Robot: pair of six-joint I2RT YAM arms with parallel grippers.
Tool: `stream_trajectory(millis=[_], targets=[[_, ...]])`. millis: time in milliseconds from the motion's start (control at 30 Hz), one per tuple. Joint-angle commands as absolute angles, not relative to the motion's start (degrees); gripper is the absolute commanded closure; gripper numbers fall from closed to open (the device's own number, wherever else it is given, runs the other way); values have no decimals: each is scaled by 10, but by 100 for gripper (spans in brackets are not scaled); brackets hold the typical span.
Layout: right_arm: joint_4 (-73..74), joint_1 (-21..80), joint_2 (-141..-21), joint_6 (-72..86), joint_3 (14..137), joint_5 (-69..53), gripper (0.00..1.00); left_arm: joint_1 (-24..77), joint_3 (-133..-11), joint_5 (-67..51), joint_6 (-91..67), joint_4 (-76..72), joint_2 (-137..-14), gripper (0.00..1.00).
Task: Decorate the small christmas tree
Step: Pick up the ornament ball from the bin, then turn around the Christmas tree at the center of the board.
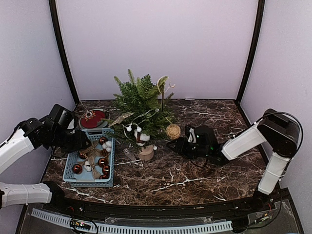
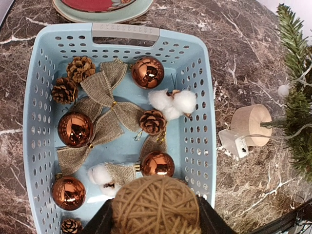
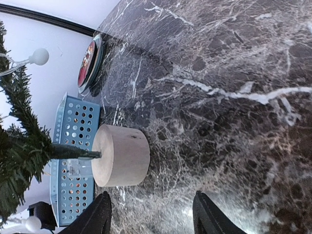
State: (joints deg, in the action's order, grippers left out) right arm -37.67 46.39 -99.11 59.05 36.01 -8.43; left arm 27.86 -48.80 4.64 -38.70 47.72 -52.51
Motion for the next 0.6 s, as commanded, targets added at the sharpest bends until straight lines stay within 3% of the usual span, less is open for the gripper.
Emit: stream_trajectory(millis=[0, 567], targets=[[-433, 478, -1046, 609, 411, -117, 43, 274, -503, 52, -373, 460, -499, 58], [-520, 520, -1186, 657, 503, -160, 55, 275, -473, 67, -385, 484, -437, 58]])
